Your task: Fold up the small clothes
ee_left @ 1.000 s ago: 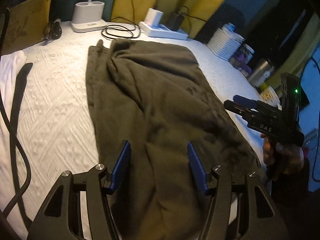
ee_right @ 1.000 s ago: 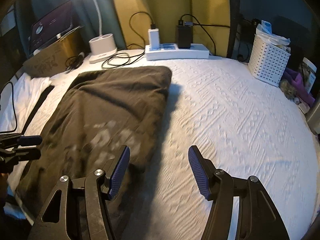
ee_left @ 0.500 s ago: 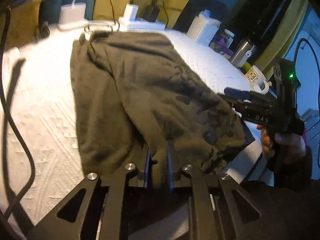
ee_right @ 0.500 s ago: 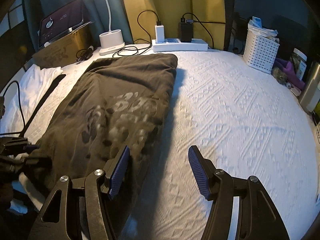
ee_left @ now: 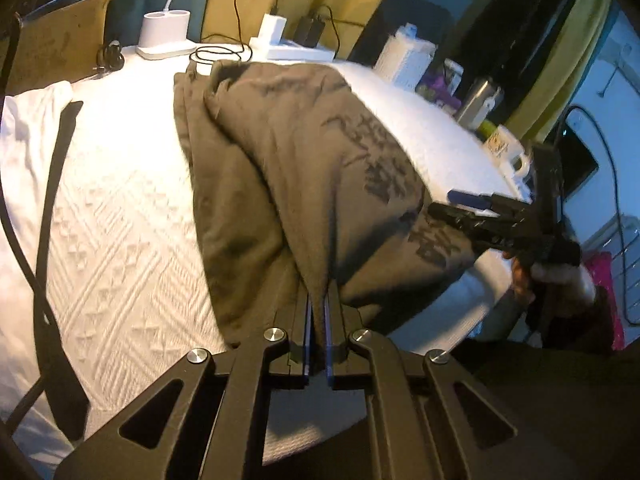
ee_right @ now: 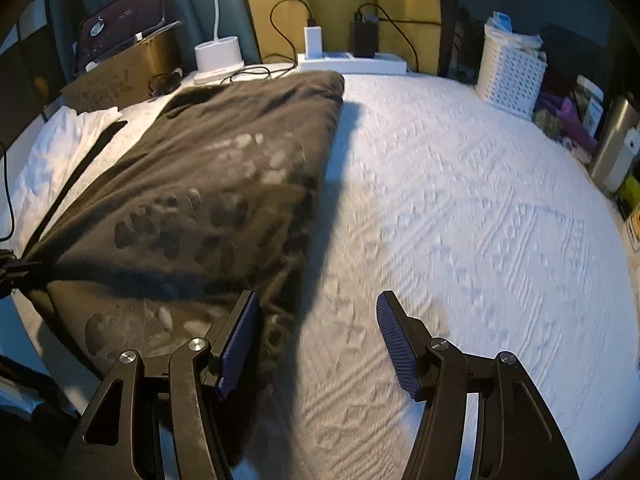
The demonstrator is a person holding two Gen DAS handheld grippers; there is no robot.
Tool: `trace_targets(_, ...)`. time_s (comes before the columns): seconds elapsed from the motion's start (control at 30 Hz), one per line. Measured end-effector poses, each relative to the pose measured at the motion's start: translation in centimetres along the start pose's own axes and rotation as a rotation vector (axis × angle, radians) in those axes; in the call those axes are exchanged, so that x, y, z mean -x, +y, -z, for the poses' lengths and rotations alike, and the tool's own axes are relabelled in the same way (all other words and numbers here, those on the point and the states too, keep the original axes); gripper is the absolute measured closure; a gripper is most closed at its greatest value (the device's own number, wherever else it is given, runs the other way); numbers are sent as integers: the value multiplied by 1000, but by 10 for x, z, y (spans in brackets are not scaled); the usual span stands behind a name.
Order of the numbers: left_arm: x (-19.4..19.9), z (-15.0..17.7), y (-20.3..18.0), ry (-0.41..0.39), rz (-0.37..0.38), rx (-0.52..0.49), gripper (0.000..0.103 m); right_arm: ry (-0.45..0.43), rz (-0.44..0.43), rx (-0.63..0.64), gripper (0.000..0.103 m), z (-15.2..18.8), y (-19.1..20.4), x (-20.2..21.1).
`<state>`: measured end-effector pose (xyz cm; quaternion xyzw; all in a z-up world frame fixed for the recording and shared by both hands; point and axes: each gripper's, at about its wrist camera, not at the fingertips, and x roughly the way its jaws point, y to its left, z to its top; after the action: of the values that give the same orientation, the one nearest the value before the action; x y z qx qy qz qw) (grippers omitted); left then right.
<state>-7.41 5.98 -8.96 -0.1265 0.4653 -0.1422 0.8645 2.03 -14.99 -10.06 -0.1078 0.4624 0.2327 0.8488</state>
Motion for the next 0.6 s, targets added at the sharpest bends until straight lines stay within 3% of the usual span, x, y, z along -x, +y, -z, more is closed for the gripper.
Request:
trace_targets(0.27,3,-1,-2,3,-15,17,98,-45,-18,44,40,11,17,23)
trace_targets(0.5,-2,13,0,5,-41,15,96,-37,-12,63,40,31,31,20)
trace_targets(0.6,0,17,0,2,-43,20,95,-38,-2,62,36,36,30,22)
